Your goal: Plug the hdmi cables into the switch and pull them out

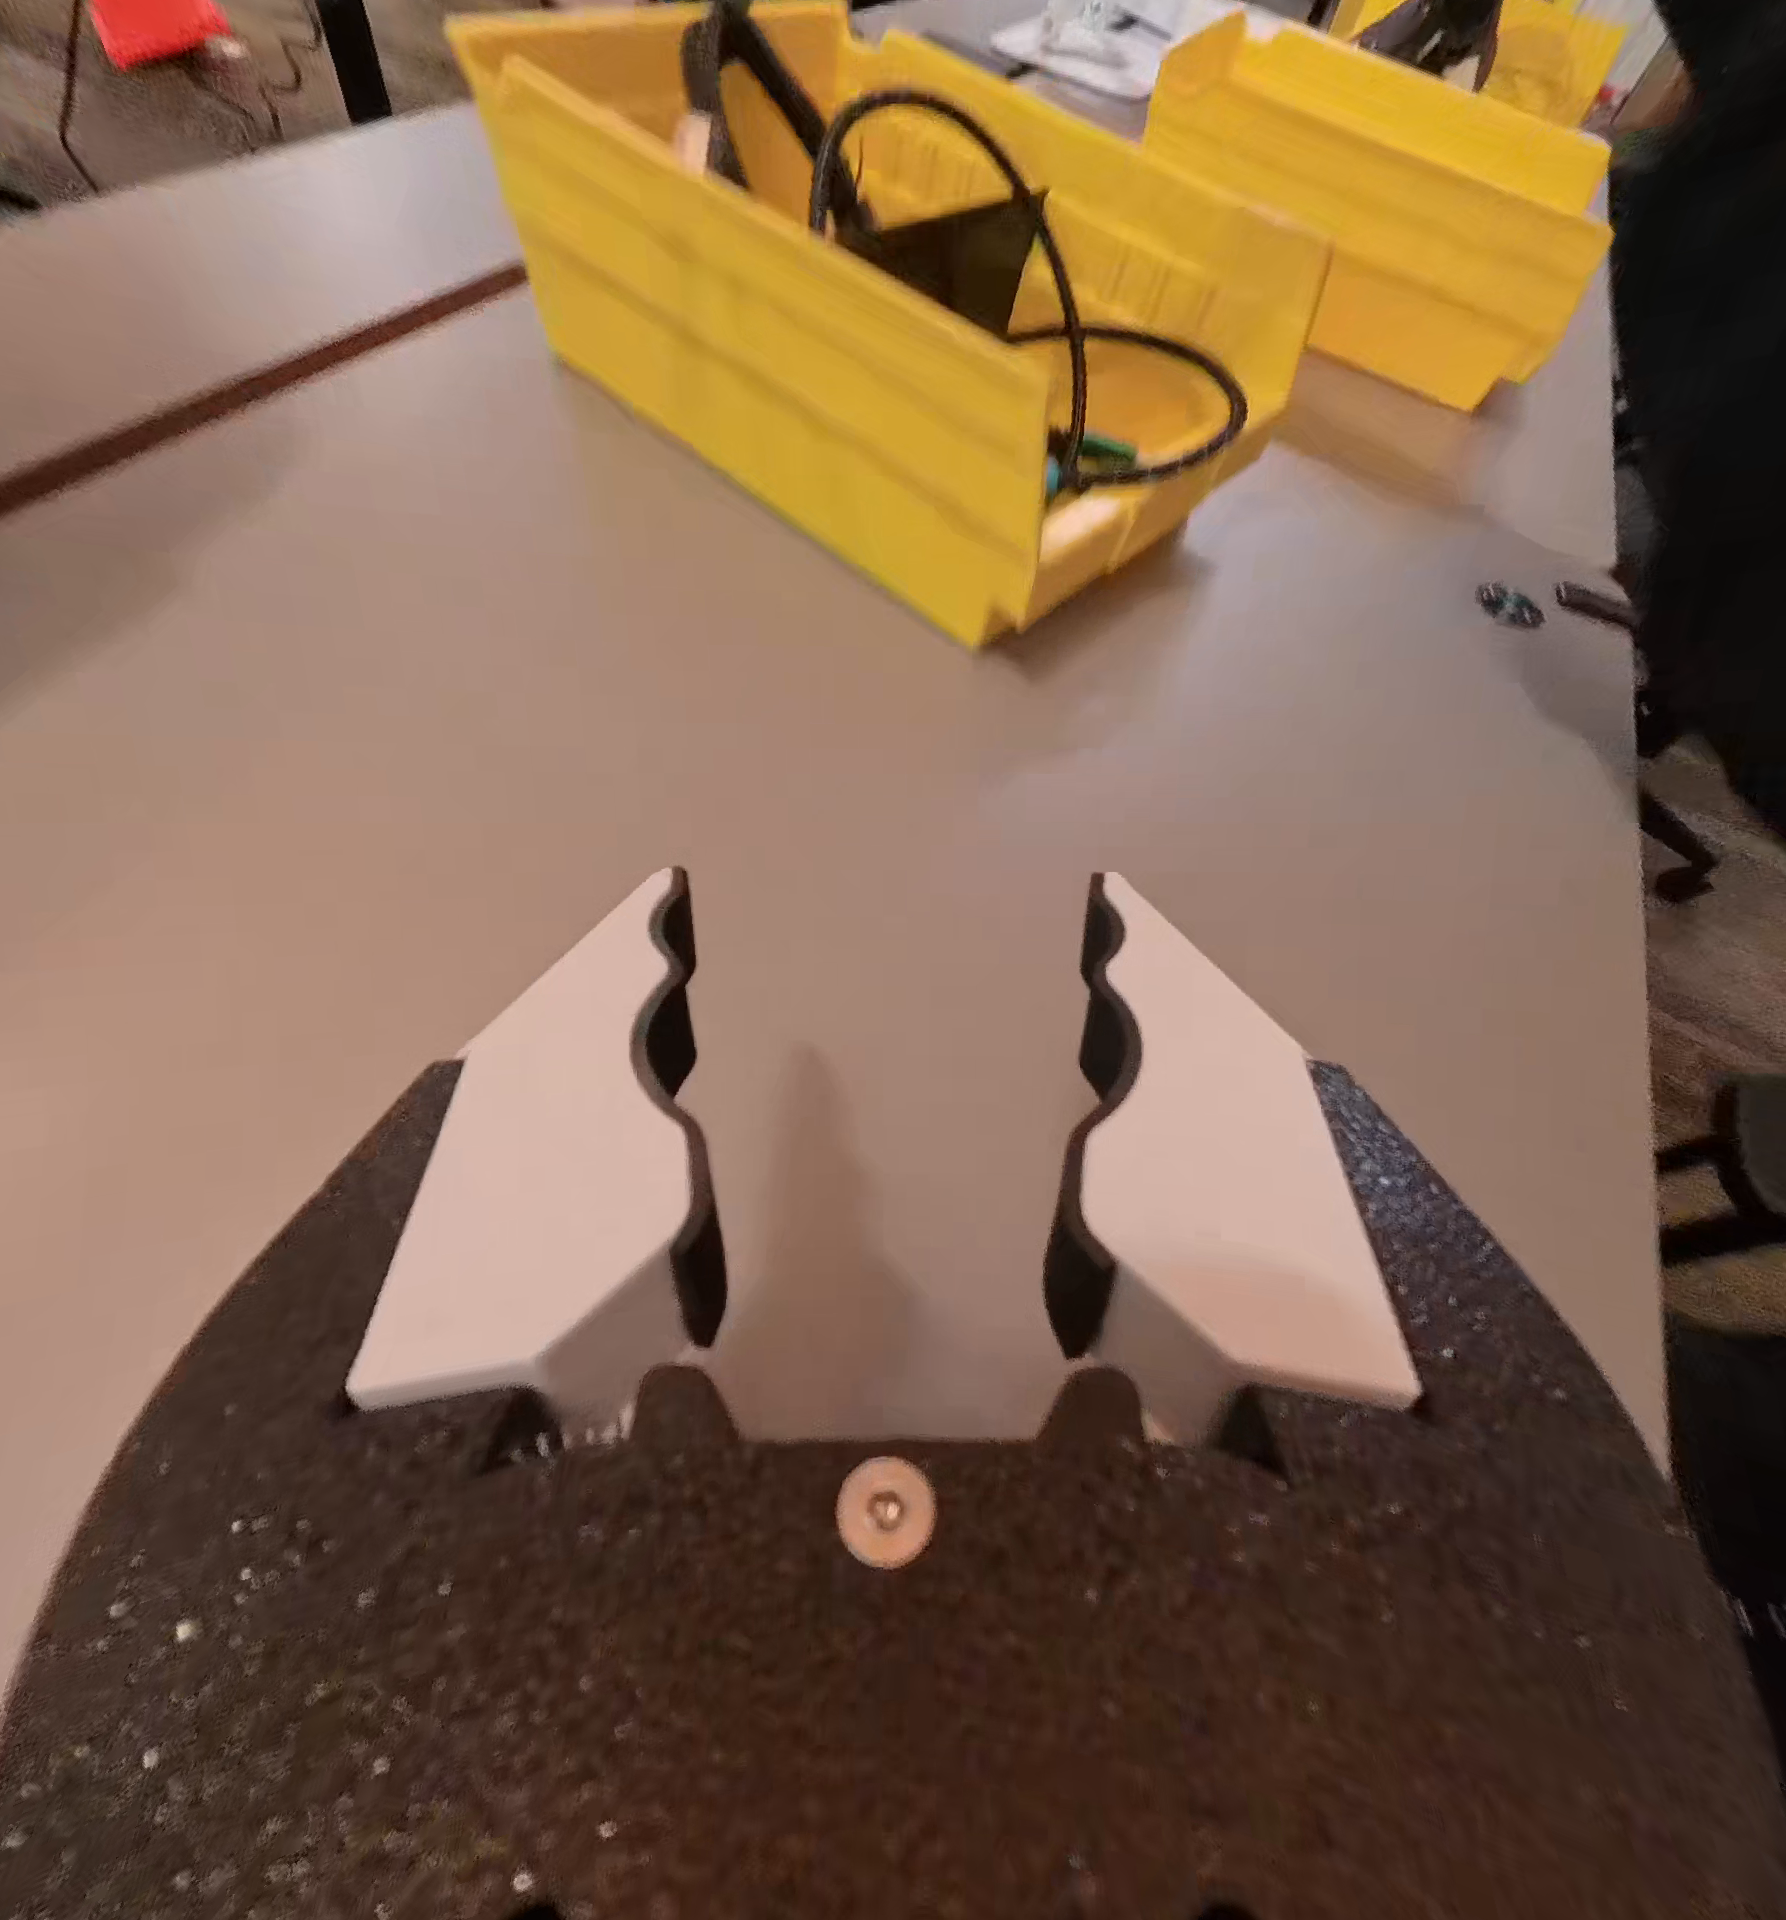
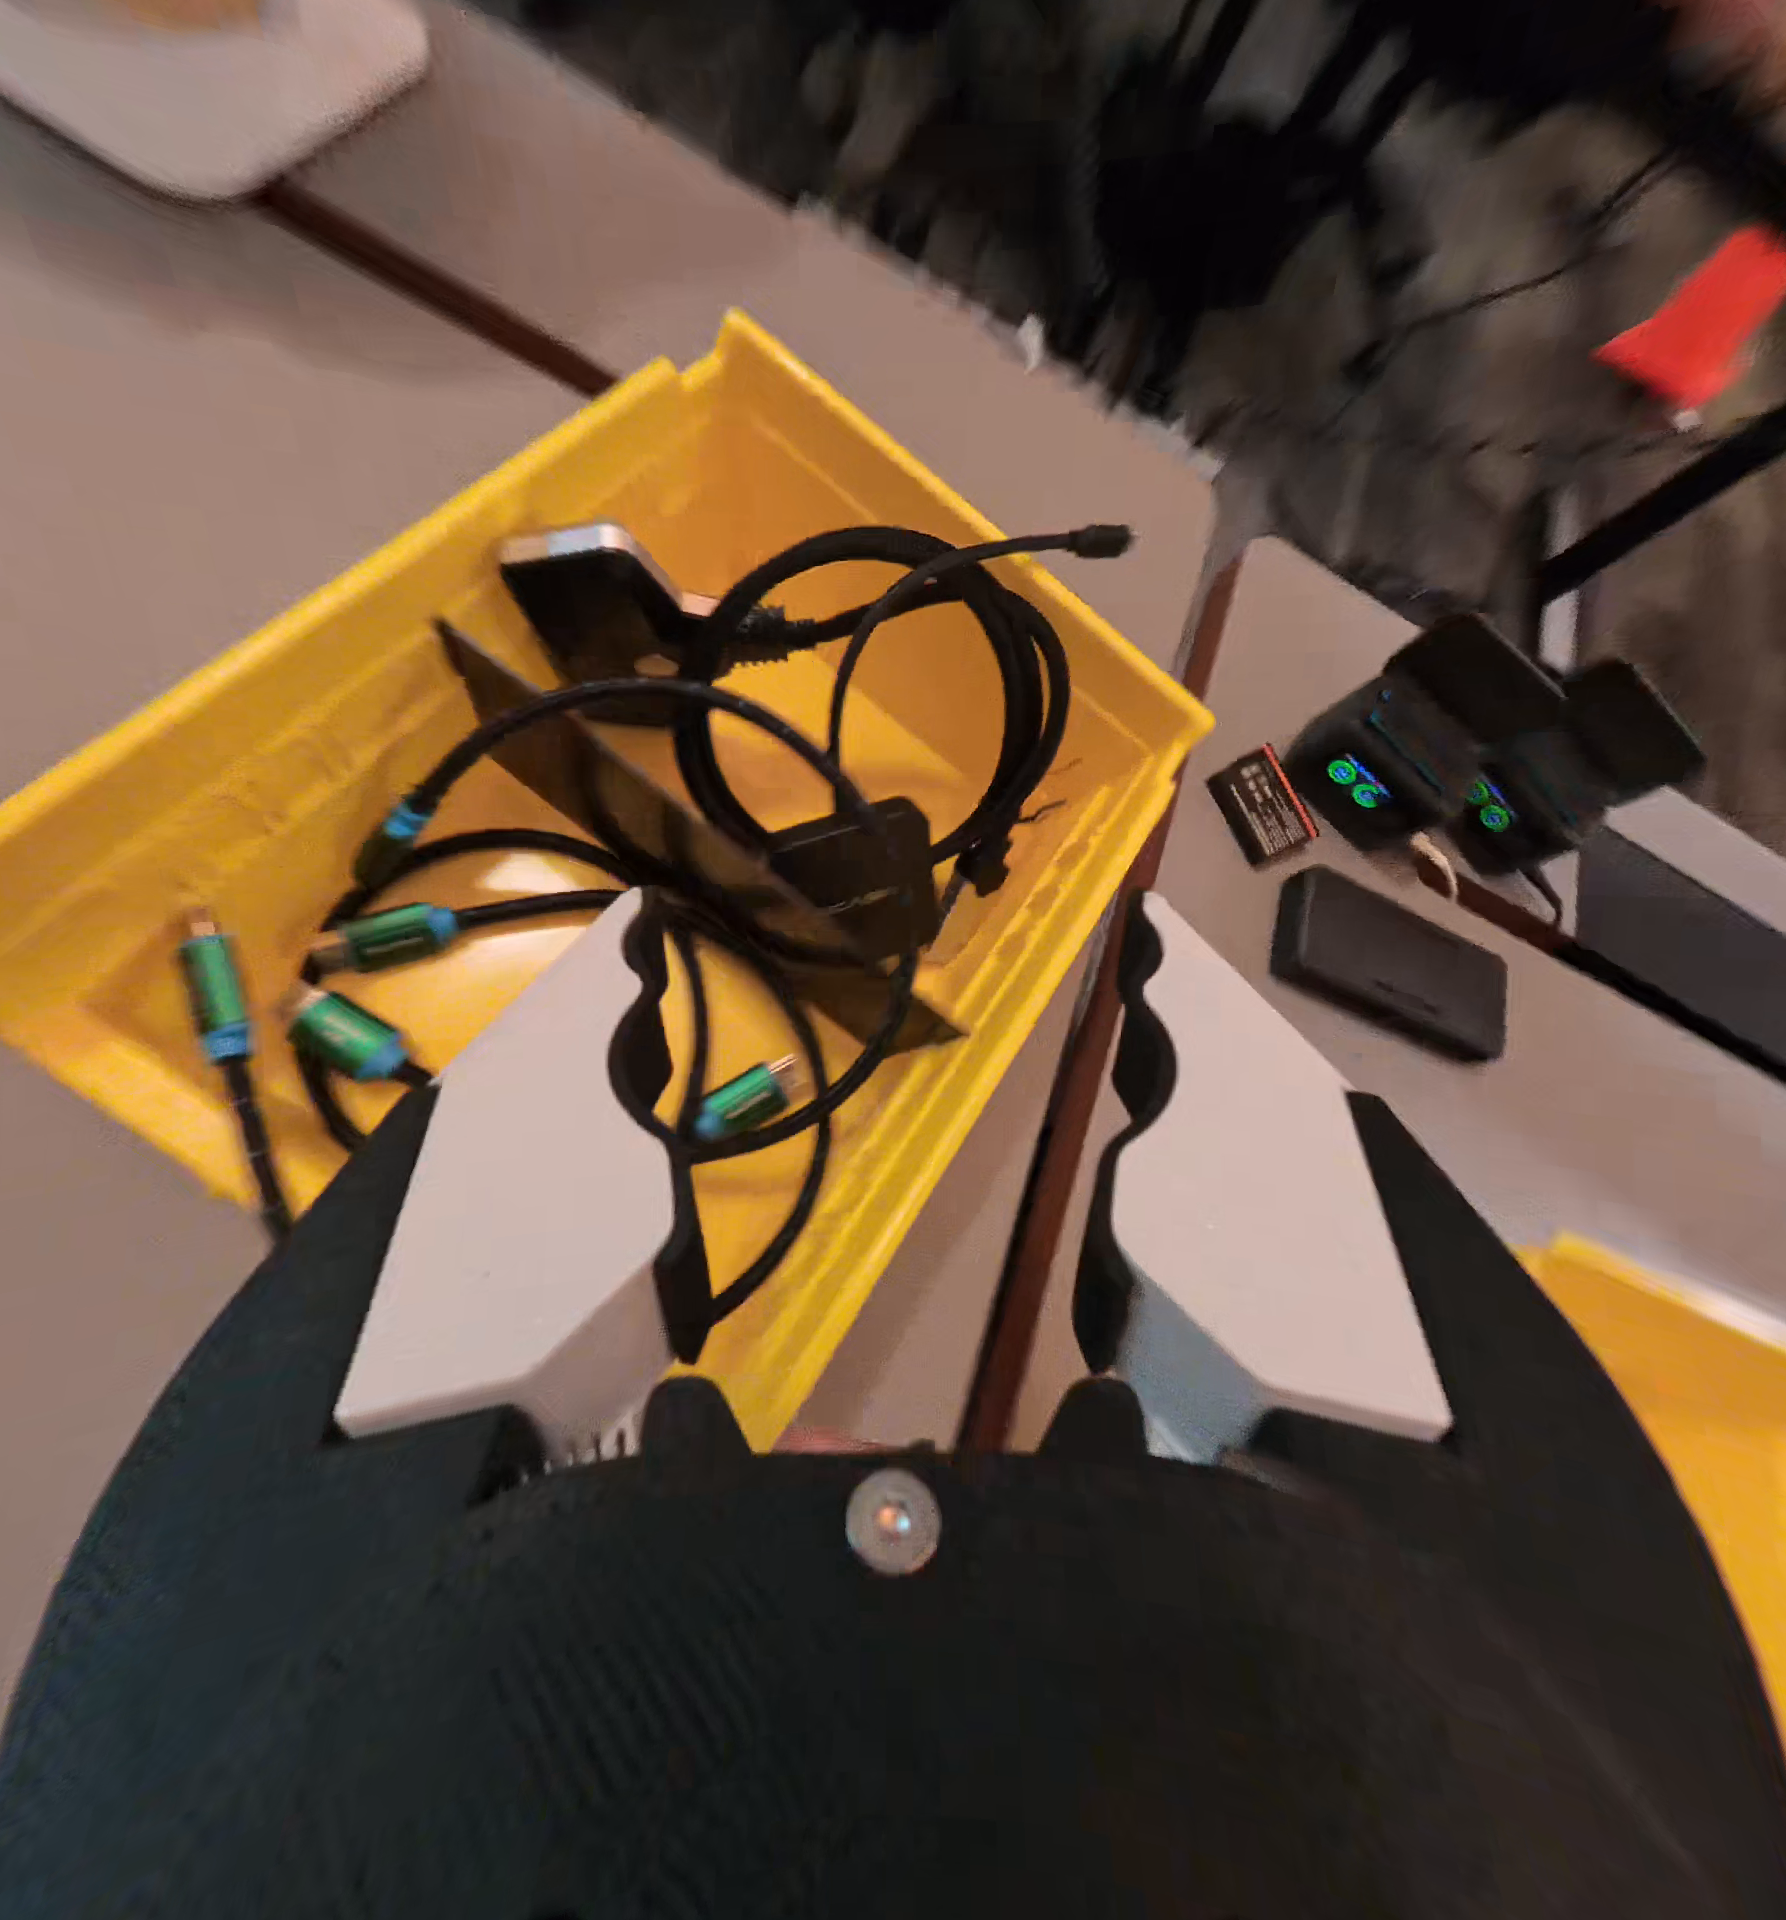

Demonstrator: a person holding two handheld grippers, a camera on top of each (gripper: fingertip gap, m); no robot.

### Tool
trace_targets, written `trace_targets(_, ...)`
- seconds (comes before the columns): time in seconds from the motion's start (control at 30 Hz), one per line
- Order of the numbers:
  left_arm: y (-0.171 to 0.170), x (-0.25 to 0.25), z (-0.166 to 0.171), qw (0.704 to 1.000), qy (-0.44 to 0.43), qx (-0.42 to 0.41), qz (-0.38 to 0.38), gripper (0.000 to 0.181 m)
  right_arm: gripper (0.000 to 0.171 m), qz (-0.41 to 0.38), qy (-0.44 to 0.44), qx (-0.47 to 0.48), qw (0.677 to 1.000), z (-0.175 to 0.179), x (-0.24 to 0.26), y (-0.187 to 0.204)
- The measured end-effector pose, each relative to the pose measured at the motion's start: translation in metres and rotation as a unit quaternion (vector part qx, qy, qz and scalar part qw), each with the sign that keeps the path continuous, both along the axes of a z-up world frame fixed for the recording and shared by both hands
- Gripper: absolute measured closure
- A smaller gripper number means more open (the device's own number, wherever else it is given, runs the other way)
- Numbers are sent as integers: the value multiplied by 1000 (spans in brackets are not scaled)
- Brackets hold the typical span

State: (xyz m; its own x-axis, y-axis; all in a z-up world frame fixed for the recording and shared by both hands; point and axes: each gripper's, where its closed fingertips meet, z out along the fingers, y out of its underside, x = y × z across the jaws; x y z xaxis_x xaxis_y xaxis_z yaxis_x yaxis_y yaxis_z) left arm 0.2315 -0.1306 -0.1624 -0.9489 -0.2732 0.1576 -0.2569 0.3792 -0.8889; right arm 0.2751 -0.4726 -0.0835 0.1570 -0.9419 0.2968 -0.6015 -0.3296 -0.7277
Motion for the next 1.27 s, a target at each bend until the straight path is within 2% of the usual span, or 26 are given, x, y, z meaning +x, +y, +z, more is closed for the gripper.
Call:
trace_targets(0.03, -24, 4, 5, 1000, -9, -6, 7, 106, 83, -14, -36, 15, 999, 0, -22, 11)
trace_targets(0.1, -75, 8, 13, 1000, -23, -16, 12, 101, 77, -38, -100, 45, 993, -3, -64, 33)
trace_targets(0.2, -138, 24, 7, 998, -35, 0, 43, 99, 72, -74, -182, 80, 977, -11, -111, 59)
trace_targets(0.3, -175, 45, -3, 995, -27, 27, 91, 103, 72, -93, -163, 77, 979, -44, -141, 73)
trace_targets(0.37, -189, 55, 2, 992, 13, 10, 122, 107, 69, -104, -122, 42, 986, -60, -153, 70)
trace_targets(0.43, -201, 64, 9, 989, 39, 0, 143, 107, 68, -142, -125, 16, 982, -58, -161, 61)
trace_targets(0.5, -211, 70, -6, 986, 34, 65, 148, 104, 68, -133, -153, 28, 979, -52, -159, 69)
trace_targets(0.57, -214, 72, -31, 977, 34, 158, 140, 98, 61, -111, -150, 42, 982, -52, -157, 80)
trace_targets(0.6, -215, 72, -37, 973, 34, 183, 139, 101, 59, -113, -150, 37, 982, -51, -159, 79)
trace_targets(0.63, -217, 74, -39, 971, 26, 190, 141, 108, 59, -121, -154, 28, 980, -48, -161, 76)
trace_targets(0.7, -219, 80, -35, 970, -9, 194, 146, 137, 59, -134, -164, 15, 977, -42, -168, 70)
trace_targets(0.73, -215, 86, -36, 966, -22, 205, 155, 140, 59, -136, -169, 14, 976, -39, -171, 69)
trace_targets(0.83, -190, 100, -34, 964, -47, 202, 168, 161, 62, -135, -182, 21, 974, -30, -181, 67)
trace_targets(0.93, -136, 97, -32, 972, -32, 184, 140, 177, 65, -120, -194, 33, 973, -21, -191, 73)
trace_targets(1.03, -63, 79, -31, 978, -55, 180, 88, 177, 66, -91, -217, 46, 971, -6, -195, 88)
trace_targets(1.13, 21, 59, -31, 980, -61, 170, 77, 177, 62, -42, -231, 68, 970, 5, -192, 117)
trace_targets(1.27, 135, 35, -30, 983, -54, 150, 95, 177, 64, 66, -260, 171, 948, 30, -176, 199)
